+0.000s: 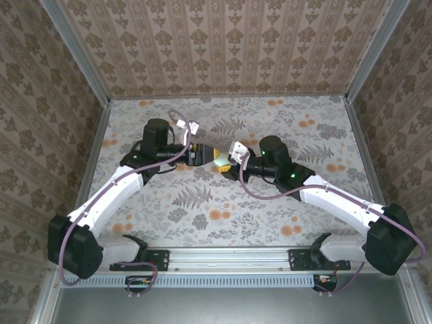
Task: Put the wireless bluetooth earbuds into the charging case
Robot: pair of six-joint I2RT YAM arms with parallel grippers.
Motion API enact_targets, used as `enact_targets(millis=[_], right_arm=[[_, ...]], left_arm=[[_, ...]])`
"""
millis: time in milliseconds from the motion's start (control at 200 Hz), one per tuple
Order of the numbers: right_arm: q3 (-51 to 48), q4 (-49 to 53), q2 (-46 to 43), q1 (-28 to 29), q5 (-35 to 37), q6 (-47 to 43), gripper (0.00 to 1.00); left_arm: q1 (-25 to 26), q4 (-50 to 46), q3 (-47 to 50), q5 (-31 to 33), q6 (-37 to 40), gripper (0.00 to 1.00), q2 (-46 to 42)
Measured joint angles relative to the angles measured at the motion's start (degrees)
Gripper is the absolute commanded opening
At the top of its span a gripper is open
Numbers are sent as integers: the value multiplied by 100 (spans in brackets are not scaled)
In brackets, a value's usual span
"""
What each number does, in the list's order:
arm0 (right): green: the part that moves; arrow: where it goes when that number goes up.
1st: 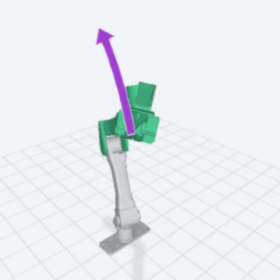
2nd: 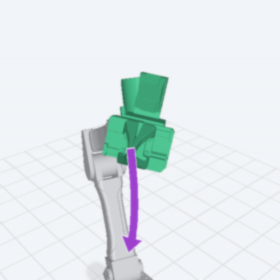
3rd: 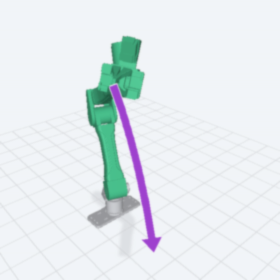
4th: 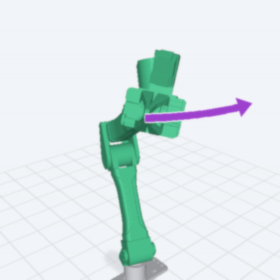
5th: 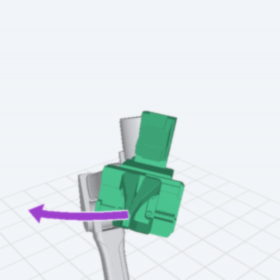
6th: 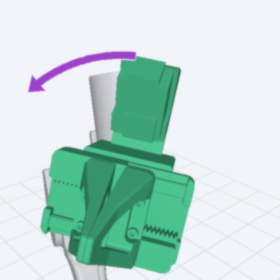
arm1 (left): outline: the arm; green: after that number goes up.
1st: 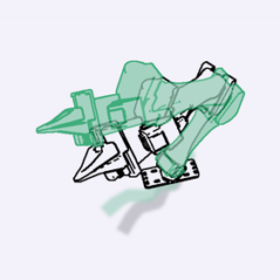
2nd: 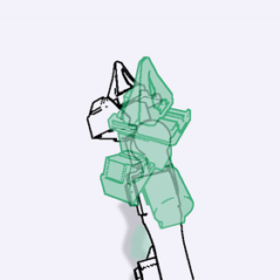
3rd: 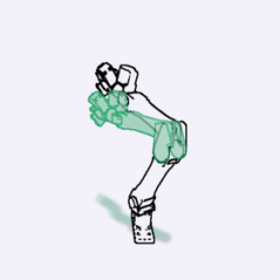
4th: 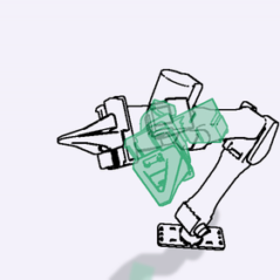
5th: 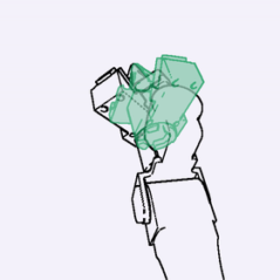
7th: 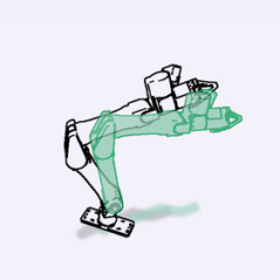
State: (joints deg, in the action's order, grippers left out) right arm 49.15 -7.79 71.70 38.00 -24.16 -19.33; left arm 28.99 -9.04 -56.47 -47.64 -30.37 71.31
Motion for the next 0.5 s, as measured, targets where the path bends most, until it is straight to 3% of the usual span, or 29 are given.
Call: enact_targets(millis=[240,500], right_arm=[[-15,-149,-2,2,162,-2,37],[-46,-245,-7,2,330,-26,40]], left_arm=[[146,-61,-79,-83,-109,56,72],[184,15,-107,-98,-398,24,173]])
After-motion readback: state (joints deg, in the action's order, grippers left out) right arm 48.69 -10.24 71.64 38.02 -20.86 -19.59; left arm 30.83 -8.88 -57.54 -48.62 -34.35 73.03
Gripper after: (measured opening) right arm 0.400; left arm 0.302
